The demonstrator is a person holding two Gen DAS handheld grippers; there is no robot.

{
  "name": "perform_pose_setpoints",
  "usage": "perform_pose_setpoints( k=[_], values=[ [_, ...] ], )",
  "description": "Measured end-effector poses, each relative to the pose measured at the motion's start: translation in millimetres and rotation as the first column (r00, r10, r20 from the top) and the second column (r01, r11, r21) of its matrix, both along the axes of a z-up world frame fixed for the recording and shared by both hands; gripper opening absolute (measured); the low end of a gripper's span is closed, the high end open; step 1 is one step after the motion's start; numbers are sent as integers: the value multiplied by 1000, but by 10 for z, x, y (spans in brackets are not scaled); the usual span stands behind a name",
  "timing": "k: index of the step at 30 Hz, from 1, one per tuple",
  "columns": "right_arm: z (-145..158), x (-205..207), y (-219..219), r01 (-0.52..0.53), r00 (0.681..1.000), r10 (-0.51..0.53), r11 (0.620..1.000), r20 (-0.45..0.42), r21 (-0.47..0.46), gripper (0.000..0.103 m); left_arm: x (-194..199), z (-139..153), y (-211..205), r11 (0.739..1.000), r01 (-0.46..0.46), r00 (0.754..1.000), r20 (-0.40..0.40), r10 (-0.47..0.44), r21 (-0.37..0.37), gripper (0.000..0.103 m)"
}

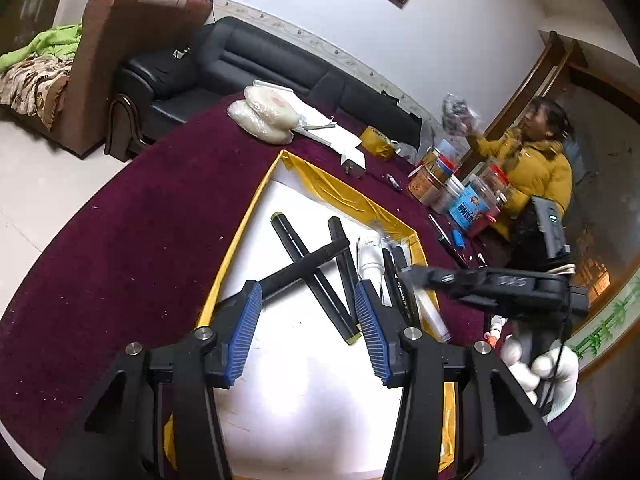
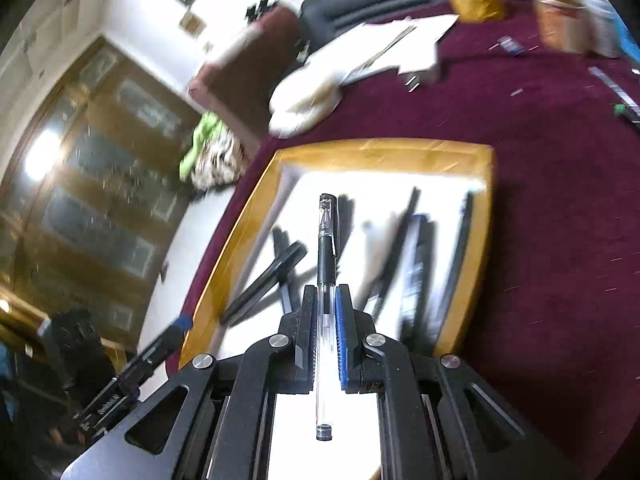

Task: Organize rigid objects
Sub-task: 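Lower the pen into the box and open the right tool, then move both tools back over the items on the table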

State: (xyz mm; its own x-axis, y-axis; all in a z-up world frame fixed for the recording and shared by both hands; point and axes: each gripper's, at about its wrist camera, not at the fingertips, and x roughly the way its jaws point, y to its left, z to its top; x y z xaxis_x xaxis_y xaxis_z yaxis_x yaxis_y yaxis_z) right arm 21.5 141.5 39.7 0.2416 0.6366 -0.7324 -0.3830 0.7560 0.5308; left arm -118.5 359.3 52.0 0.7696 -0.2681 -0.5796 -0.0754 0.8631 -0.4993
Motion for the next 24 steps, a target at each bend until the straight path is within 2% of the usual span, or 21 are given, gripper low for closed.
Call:
perform_pose_setpoints(
  k=[7, 10, 13, 15, 17, 19, 24],
  values=[
    [-330, 174, 714, -51, 998, 46, 993, -52, -108, 8, -121, -38, 109, 1000, -4, 1000, 8, 5, -29, 47],
    [-403, 287, 936, -39, 999, 35, 986, -27, -161, 8, -138, -39, 139, 999, -11, 1000, 9, 12, -37, 48],
    [-380, 396, 1039, -9, 999, 17, 980, 35, -200, 8, -138, -24, 150, 999, -18, 1000, 14, 18, -43, 59],
    [-303, 365, 1011, 4, 997, 15, 975, 82, -224, 12, -140, -7, 140, 999, -9, 1000, 23, 10, -51, 64],
    [-215, 314, 917, 2, 996, 16, 981, 91, -192, 30, -144, 16, 118, 999, 5, 999, 36, -4, -53, 64],
    [-115, 279, 746, 20, 995, -3, 987, 104, -157, 38, -140, 45, 79, 998, 21, 999, 47, -18, -52, 64],
    [132, 112, 33, 122, 979, -109, 990, 172, -71, 38, -116, 109, -119, 997, 74, 996, 61, -71, -37, 64]
  ],
)
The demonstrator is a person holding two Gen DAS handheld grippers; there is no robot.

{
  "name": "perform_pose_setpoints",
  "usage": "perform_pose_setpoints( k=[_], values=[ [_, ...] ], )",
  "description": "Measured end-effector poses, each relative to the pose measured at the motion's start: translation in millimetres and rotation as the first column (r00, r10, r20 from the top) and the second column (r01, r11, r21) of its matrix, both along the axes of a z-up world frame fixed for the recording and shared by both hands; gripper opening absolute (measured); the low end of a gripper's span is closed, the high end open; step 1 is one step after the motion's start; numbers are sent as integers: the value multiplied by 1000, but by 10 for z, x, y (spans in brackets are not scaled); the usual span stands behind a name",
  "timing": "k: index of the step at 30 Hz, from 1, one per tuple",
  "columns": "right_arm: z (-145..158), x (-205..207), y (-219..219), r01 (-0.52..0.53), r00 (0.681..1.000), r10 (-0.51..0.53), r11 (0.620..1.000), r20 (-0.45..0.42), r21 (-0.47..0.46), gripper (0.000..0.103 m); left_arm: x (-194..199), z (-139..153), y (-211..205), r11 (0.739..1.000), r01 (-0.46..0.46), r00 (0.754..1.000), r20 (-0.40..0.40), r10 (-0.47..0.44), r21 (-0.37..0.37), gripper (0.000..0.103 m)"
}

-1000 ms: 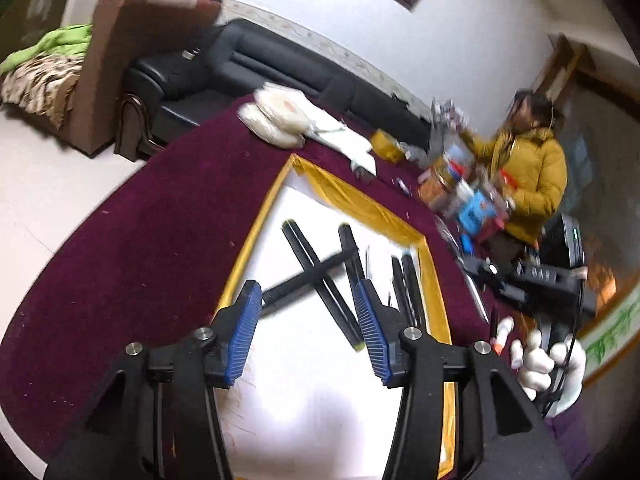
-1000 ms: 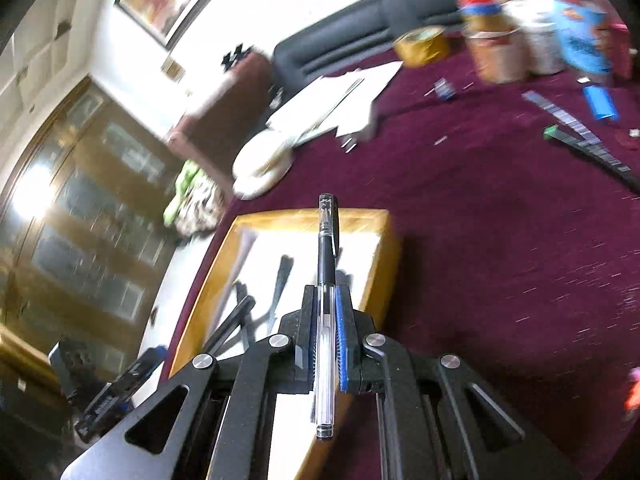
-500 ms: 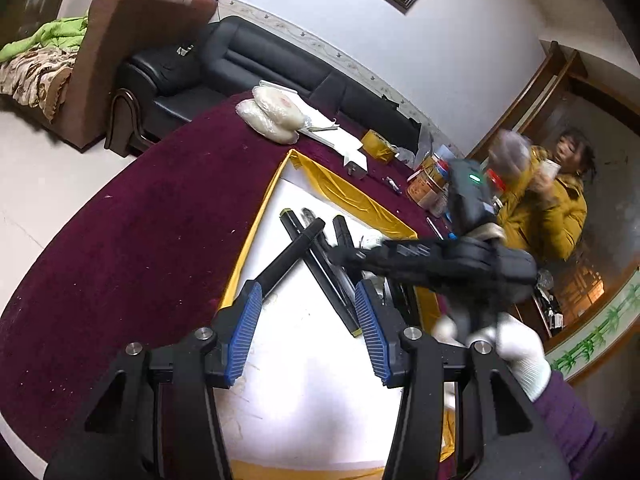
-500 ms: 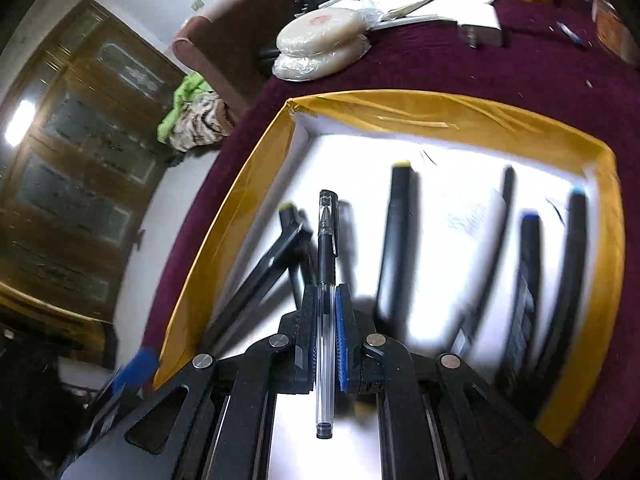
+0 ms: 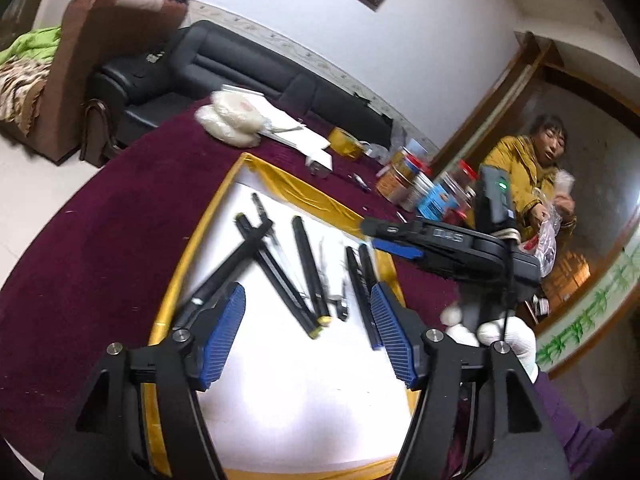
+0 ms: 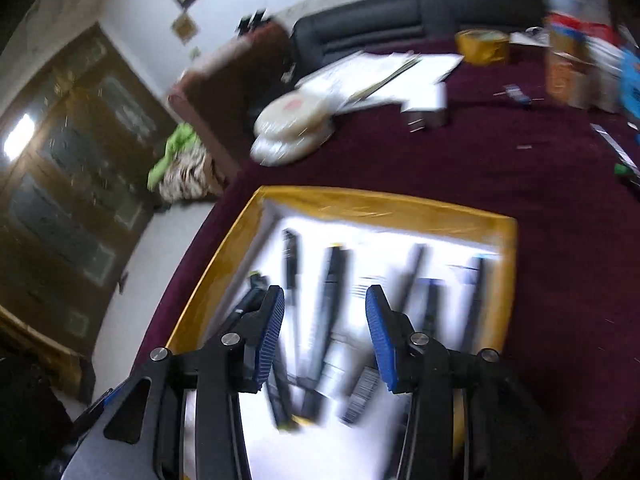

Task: Organize rigid objects
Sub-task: 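Move both tools back over the items on the table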

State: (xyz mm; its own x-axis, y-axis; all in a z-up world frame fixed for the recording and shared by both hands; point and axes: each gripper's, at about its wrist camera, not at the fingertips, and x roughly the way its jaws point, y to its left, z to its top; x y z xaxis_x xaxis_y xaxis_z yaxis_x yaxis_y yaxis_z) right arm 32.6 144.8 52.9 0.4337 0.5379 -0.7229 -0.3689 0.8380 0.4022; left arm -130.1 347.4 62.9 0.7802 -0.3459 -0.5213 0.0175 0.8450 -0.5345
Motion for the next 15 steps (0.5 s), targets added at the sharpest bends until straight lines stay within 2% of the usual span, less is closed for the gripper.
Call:
perform_pose_setpoints(
  k=[5, 7, 8, 11, 15],
  values=[
    [116, -114, -936, 163, 985, -165, 985, 39, 64, 39, 29, 91, -262, 998, 54, 999, 4, -54, 34, 64],
    [135, -144, -1388, 256, 964, -261, 963, 55, 78, 43, 41, 124, -371, 997, 73, 997, 4, -73, 40, 64],
    [138, -172, -1668, 317, 944, -322, 946, 73, 69, 46, 41, 138, -432, 996, 80, 997, 4, -81, 44, 64],
    [135, -233, -2186, 444, 888, -441, 896, 129, 9, 46, 62, 151, -611, 993, 108, 994, -5, -108, 49, 64],
    [55, -311, -2627, 507, 855, -505, 862, 118, 15, 46, 123, 158, -962, 981, 178, 984, -37, -176, 78, 64]
  ],
)
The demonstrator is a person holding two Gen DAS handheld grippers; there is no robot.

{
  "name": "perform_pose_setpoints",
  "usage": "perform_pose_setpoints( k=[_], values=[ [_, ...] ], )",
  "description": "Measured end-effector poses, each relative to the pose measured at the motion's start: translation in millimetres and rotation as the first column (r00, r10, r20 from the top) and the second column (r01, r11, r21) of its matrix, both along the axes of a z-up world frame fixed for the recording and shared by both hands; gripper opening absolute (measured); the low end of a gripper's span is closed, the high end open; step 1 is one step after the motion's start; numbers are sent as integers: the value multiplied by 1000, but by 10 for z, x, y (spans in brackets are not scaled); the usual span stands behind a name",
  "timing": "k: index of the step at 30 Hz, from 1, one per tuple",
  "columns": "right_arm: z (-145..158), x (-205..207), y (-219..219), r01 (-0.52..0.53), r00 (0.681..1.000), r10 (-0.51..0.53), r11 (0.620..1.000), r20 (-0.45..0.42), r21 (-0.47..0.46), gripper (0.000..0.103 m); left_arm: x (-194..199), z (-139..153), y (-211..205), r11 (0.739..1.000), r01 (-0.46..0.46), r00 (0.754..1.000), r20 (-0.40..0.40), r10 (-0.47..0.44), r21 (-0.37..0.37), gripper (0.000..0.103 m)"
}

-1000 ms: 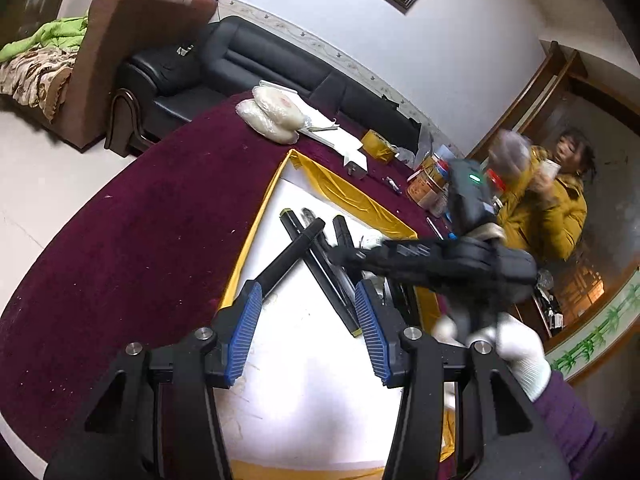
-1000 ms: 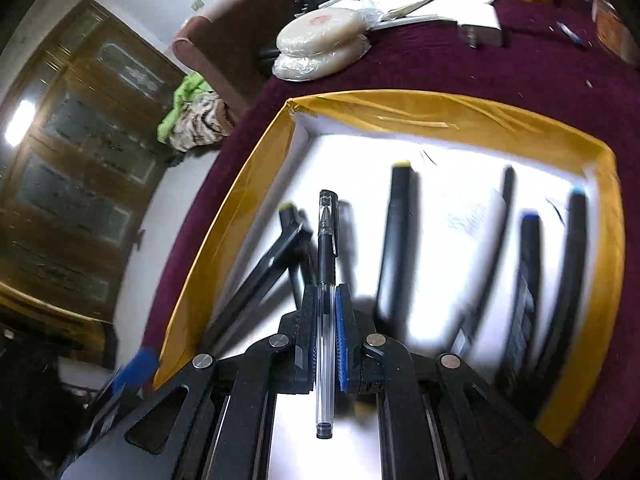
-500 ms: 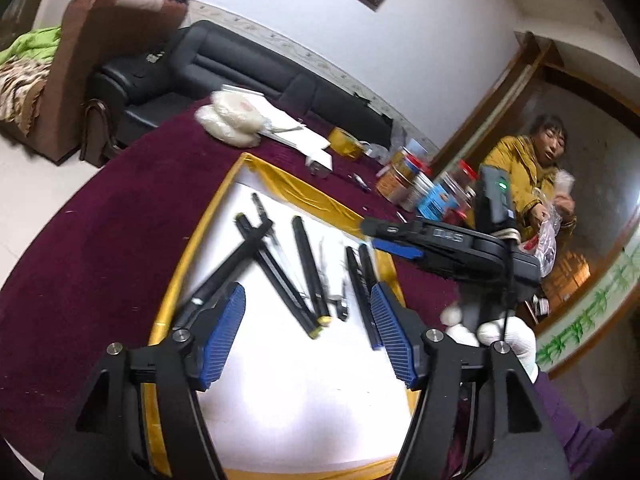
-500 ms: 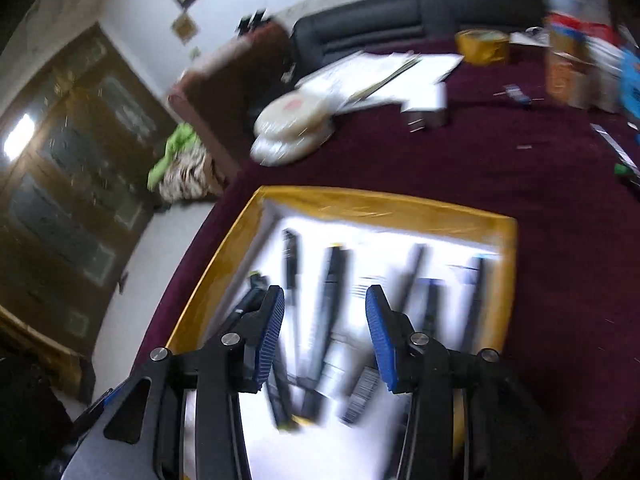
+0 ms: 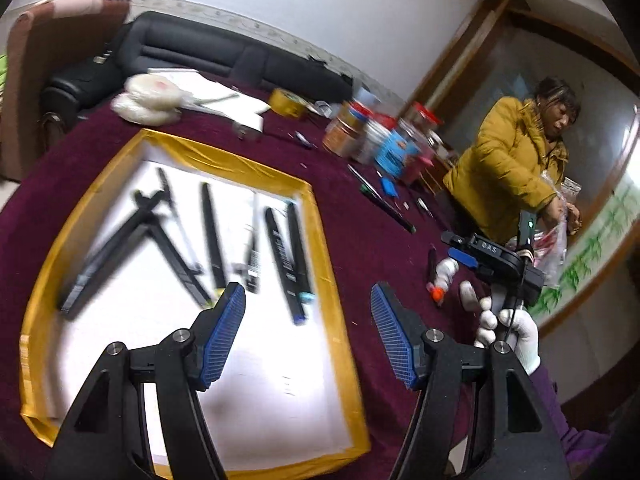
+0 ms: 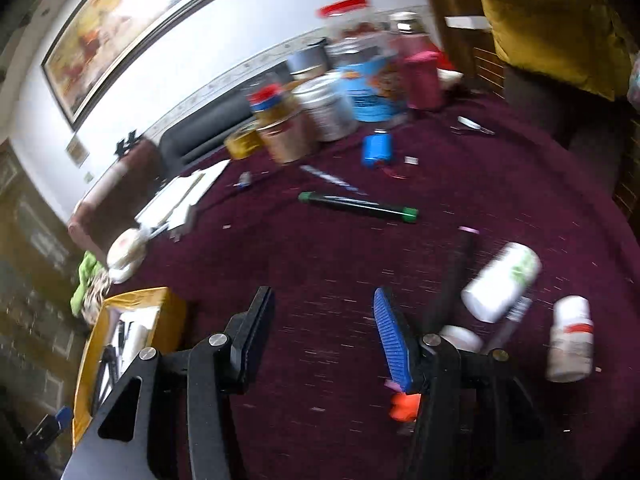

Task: Organize rigid objects
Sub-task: 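Move both tools back over the items on the table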

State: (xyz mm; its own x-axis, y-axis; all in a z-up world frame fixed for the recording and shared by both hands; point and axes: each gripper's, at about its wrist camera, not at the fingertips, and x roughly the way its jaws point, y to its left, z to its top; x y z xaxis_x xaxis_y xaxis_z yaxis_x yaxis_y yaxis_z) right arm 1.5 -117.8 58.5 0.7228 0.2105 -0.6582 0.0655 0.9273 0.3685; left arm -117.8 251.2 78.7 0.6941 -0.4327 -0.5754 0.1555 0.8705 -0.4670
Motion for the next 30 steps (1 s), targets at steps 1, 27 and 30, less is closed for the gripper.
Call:
perform_pose_setpoints(
  k=[1, 27, 30],
  values=[
    [-25, -4, -57, 8, 1000, -8, 1000, -2, 6, 46, 12, 3, -76, 1000, 18, 1000, -5, -18, 7, 64],
    [-313, 70, -1086, 125, 991, -124, 992, 40, -26, 52, 438, -222, -1730, 942, 319, 938, -174, -299, 100, 64],
    [-310, 65, -1115, 138, 989, -137, 990, 47, -25, 52, 514, -294, -1904, 934, 345, 926, -196, -322, 96, 64]
  ],
)
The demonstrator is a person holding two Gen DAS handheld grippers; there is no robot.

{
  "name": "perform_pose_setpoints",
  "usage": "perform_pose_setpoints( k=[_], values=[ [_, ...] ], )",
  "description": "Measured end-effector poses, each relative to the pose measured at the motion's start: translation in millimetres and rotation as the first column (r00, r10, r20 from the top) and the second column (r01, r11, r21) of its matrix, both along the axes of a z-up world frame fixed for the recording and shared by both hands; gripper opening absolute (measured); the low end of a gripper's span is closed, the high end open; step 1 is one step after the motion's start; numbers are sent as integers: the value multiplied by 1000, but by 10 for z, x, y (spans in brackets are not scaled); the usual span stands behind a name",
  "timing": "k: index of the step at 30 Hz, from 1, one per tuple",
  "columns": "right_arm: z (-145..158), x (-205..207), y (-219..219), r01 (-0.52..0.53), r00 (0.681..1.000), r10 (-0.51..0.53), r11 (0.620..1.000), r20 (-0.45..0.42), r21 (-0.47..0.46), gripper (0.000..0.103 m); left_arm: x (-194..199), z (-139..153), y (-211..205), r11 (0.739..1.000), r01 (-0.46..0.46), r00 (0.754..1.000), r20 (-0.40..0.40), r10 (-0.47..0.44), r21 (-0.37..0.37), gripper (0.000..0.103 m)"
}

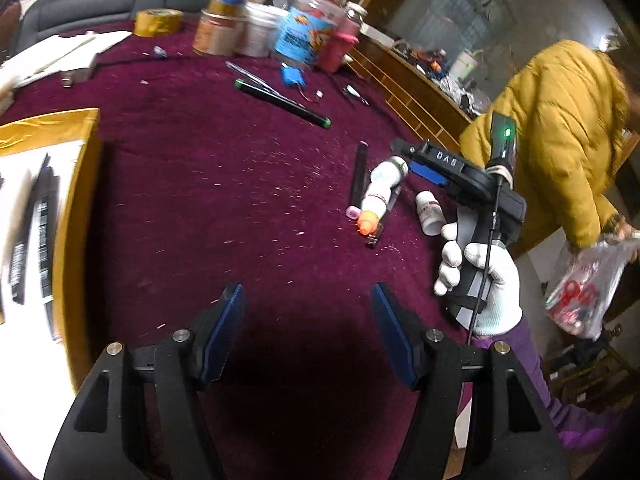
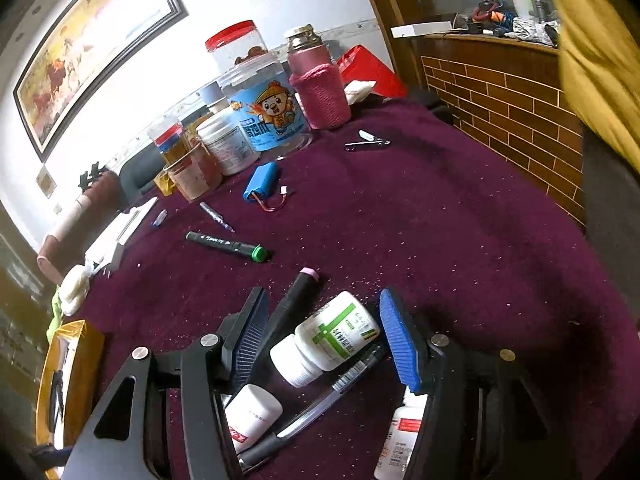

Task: Organize rigid objects
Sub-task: 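Move both tools back over the items on the table, then grasp the pink-ended black marker with the left tool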

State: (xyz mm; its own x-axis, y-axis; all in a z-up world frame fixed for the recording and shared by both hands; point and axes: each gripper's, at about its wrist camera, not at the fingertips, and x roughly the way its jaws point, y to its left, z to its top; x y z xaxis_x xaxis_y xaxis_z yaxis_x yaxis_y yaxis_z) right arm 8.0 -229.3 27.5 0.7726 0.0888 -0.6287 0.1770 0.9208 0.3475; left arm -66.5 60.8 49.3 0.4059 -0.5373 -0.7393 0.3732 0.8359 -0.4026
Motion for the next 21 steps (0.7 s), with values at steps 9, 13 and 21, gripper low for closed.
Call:
perform_pose_setpoints(
  k=[9, 13, 21],
  values=[
    [-12, -34, -185, 45, 999, -46, 997, 7, 70, 53, 270, 10, -344, 998, 34, 999, 6, -35, 51, 64],
    [-20, -40, -246, 50, 999, -51, 994, 5, 100, 53, 403, -42, -476, 994, 41, 999, 13, -43, 101, 64],
    [-29, -157, -559, 129, 990, -137, 969, 25, 212, 58, 633, -266, -626, 991, 40, 999, -38, -35, 131, 64]
  ],
)
